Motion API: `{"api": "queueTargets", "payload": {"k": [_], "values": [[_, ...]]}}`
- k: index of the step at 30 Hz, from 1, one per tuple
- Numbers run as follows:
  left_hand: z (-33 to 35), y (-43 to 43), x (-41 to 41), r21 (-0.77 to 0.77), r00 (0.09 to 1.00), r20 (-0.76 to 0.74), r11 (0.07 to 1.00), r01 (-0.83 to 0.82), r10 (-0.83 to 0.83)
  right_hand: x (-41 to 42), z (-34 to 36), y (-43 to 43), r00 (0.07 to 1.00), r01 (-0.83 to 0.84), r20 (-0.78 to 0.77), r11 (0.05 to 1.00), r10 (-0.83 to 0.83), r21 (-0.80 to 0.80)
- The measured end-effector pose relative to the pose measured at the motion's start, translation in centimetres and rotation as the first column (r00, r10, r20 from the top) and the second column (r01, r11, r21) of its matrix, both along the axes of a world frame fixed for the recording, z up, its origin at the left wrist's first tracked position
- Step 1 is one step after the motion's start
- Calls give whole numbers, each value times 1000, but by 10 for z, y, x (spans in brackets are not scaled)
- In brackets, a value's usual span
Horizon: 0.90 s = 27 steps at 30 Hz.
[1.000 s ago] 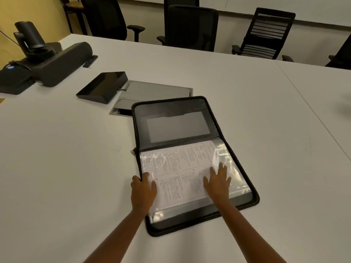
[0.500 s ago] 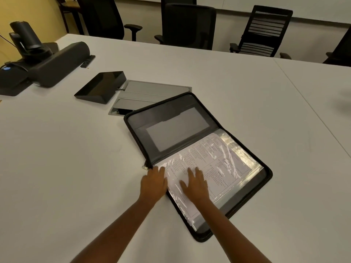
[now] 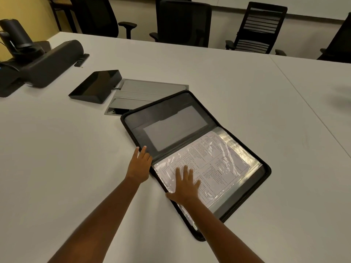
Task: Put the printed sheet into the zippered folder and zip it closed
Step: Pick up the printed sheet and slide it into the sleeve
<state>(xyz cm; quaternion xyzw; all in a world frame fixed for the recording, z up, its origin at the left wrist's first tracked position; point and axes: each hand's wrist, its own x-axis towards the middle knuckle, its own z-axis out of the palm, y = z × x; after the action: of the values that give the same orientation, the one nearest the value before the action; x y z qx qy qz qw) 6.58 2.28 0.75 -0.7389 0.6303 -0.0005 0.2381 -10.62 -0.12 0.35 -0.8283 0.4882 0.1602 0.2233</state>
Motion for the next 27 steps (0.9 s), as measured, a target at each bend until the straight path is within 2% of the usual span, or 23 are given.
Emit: {"api": "queueTargets", "payload": {"k": [5, 9, 14, 17, 20, 22, 23, 24, 27], "values": [[3, 0, -7, -15, 1000, -5, 1000, 15, -15, -8, -1, -1, 999, -30, -20, 999, 31, 20], [0, 3, -20, -85, 997, -76, 996, 13, -20, -31, -4, -2, 995, -98, -20, 995, 98, 14], [-4, 11, -40, -101, 984, -176, 995, -10, -8, -58, -3, -7, 982, -185, -45, 982, 186, 23], [2, 16, -52, -166, 967, -252, 986, 5, -47, -71, 1, -11, 976, -215, -31, 976, 216, 42], [2, 17, -62, -222, 960, -256, 973, 59, -116, -86, 5, -15, 971, -238, -21, 970, 239, 46], [7, 19, -73, -28, 945, -319, 998, 62, -68, -96, 6, -19, 968, -249, -23, 967, 250, 49], [-2, 19, -78, 13, 941, -332, 997, 76, -67, -101, 6, -21, 966, -255, -25, 965, 257, 53], [-7, 17, -83, -24, 925, -370, 996, 83, -86, -106, 7, -22, 965, -259, -26, 964, 261, 56], [0, 15, -93, 18, 906, -413, 994, 106, -90, -120, 9, -28, 967, -254, -19, 965, 255, 70]]}}
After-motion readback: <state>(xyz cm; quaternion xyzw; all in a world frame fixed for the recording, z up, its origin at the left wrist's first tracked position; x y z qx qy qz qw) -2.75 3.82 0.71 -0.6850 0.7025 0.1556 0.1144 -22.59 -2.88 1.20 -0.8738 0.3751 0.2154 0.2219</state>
